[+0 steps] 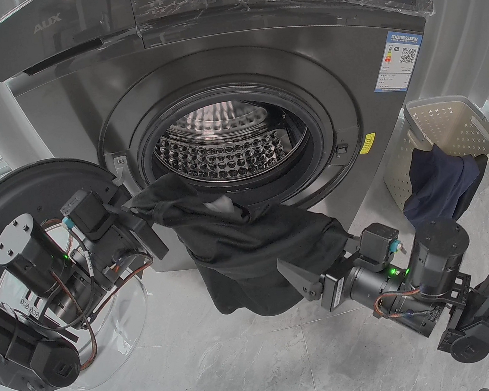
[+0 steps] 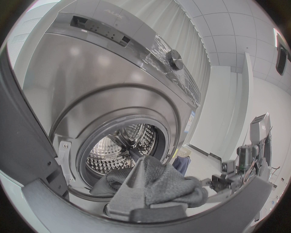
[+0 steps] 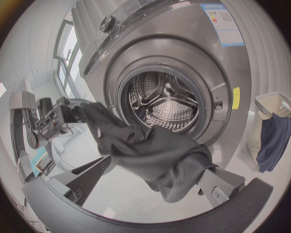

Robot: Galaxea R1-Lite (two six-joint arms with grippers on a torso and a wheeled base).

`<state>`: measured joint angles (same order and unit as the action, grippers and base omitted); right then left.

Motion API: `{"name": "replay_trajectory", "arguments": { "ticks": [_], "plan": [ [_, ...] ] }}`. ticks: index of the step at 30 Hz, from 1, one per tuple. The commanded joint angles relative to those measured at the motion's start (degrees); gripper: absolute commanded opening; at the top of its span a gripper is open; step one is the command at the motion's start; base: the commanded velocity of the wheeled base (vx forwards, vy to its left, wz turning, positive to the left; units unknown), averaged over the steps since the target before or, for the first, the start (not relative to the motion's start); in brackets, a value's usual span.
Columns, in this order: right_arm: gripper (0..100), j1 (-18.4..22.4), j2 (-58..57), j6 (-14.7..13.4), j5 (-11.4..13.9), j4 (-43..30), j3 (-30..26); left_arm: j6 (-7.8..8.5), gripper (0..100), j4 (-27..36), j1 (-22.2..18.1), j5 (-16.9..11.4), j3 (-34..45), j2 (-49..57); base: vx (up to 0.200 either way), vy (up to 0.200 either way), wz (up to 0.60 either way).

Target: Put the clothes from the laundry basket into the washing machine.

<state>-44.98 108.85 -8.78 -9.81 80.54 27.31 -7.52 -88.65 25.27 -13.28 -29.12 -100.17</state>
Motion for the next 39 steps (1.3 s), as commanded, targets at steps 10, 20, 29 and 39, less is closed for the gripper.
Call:
{"name": "replay_trajectory", "arguments": {
  "ticks": [10,20,29,39],
  "plan": [
    [100,-2.4,2.4,0.2,0.9,0.1,-6.7,-0.12,0,0.0,0.5,0.2,-1.4,1.7,0.000,0.000,0.00],
    [100,-5.8,2.3,0.2,2.3,0.9,-14.0,-0.30,0,0.0,0.4,0.8,-2.7,2.2,0.000,0.000,0.00],
    [100,-6.1,3.8,0.2,2.7,1.9,-10.3,-0.30,0,0.0,2.8,0.7,-1.2,4.2,0.000,0.000,0.00],
    [100,-3.2,9.5,1.8,4.5,3.2,1.6,-0.21,0,0.0,3.4,0.5,-0.5,4.9,0.000,0.000,0.00]
  ]
}}
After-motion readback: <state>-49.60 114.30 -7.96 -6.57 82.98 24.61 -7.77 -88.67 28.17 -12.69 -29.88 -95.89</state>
